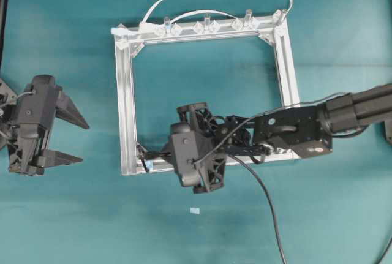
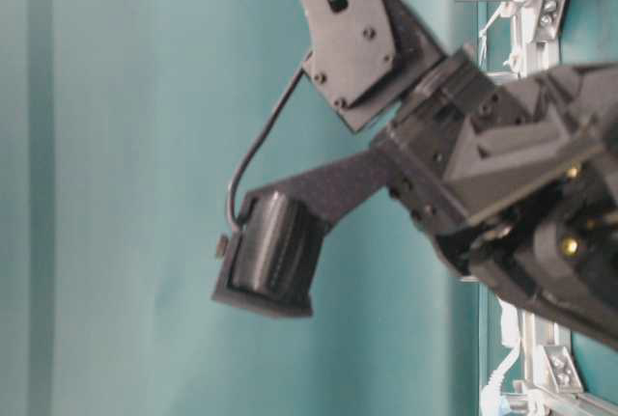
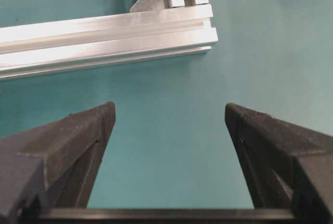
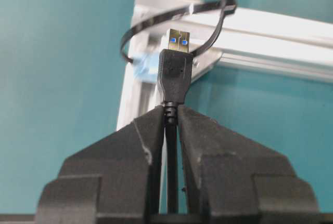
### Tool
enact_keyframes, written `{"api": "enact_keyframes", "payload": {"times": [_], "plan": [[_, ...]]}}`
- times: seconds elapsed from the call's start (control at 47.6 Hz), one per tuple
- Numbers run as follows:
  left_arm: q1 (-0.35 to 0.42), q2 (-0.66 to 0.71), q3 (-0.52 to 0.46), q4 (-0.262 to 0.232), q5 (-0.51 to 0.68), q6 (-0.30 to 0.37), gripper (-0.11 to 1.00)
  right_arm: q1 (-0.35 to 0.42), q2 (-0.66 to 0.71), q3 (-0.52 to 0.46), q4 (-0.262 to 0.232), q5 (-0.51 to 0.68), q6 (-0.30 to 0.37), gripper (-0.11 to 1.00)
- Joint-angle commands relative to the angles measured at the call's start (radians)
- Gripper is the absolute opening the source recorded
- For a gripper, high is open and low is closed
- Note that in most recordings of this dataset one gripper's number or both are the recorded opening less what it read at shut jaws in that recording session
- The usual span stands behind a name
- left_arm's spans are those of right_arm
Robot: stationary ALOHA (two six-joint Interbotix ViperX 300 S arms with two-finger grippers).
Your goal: Insert the wire through the string loop located on the left side.
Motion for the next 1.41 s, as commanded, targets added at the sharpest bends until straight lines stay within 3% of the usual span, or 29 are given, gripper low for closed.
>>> {"api": "enact_keyframes", "payload": {"times": [0.0, 0.61, 1.093, 1.388], "plan": [[-0.003, 0.000, -0.014, -0.002, -0.008, -0.005, 0.89, -0.003, -0.017, -0.037, -0.002, -0.008, -0.002, 0.10], [-0.005, 0.000, -0.014, -0.002, -0.006, -0.005, 0.89, -0.003, 0.040, -0.121, -0.002, -0.002, -0.002, 0.10], [-0.012, 0.003, -0.037, -0.002, -0.046, -0.008, 0.89, -0.003, 0.044, -0.126, -0.014, 0.000, -0.002, 0.10], [-0.023, 0.176, -0.087, -0.003, -0.147, -0.064, 0.89, -0.003, 0.044, -0.126, -0.021, -0.006, -0.002, 0.10]]}}
